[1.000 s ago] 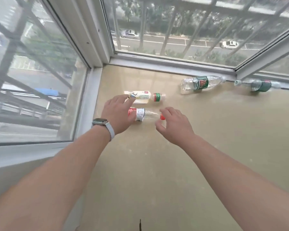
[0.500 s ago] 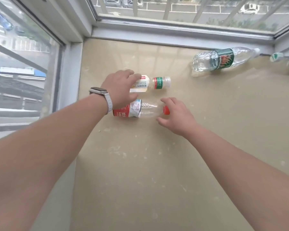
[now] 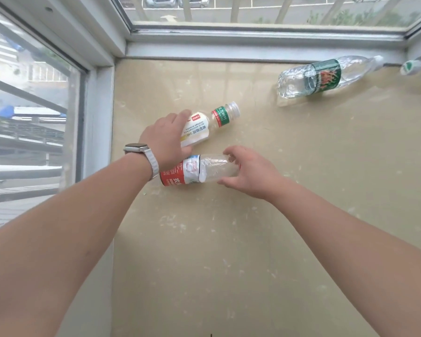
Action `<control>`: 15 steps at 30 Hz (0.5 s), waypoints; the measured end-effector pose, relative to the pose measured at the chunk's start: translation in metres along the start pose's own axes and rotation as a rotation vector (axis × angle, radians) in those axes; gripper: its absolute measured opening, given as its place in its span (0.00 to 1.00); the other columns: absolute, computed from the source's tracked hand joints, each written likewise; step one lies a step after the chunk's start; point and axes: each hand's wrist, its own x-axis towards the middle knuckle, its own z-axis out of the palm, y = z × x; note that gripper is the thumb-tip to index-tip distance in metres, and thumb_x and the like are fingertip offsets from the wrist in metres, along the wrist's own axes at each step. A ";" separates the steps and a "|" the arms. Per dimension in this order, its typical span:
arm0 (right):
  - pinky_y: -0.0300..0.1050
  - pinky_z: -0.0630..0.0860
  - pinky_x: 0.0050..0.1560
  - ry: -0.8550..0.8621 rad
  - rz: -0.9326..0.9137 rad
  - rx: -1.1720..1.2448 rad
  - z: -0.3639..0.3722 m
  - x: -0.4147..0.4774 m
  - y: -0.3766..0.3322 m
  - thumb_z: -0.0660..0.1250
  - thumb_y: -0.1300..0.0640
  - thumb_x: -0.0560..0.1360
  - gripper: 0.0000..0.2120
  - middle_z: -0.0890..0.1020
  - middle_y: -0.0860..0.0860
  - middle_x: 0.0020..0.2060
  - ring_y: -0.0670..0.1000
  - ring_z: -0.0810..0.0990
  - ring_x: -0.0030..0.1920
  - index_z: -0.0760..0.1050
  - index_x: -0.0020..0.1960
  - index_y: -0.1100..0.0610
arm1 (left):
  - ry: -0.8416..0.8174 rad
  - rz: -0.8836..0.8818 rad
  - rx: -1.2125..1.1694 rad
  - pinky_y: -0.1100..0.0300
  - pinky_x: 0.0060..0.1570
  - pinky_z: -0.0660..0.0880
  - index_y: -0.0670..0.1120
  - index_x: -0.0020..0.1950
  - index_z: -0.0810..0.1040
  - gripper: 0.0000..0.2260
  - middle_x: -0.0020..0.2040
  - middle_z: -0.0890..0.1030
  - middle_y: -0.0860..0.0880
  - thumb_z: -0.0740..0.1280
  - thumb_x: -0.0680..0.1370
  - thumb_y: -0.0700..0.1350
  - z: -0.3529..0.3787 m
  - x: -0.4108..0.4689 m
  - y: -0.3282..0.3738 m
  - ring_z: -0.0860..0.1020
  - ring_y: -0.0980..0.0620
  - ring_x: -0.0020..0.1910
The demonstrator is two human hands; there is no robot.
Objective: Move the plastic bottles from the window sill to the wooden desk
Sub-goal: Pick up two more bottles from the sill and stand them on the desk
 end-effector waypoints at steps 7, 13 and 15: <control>0.39 0.74 0.43 0.116 0.139 0.507 -0.020 -0.029 -0.009 0.81 0.53 0.65 0.21 0.77 0.48 0.41 0.44 0.74 0.38 0.73 0.52 0.51 | 0.134 -0.033 -0.177 0.52 0.50 0.72 0.49 0.77 0.62 0.34 0.61 0.75 0.45 0.71 0.73 0.51 -0.003 -0.034 0.004 0.74 0.44 0.56; 0.45 0.74 0.46 0.217 0.157 0.892 -0.012 -0.039 -0.014 0.79 0.59 0.68 0.16 0.77 0.48 0.40 0.45 0.75 0.39 0.74 0.48 0.52 | 0.195 -0.101 -0.380 0.46 0.53 0.77 0.49 0.77 0.62 0.36 0.62 0.75 0.48 0.73 0.73 0.51 0.002 -0.061 0.015 0.75 0.47 0.56; 0.46 0.75 0.50 0.242 0.139 0.972 -0.009 -0.039 -0.019 0.78 0.59 0.69 0.16 0.78 0.49 0.44 0.47 0.79 0.43 0.73 0.49 0.53 | 0.213 -0.120 -0.430 0.46 0.54 0.77 0.49 0.78 0.61 0.37 0.64 0.74 0.47 0.73 0.73 0.51 0.009 -0.070 0.016 0.75 0.47 0.58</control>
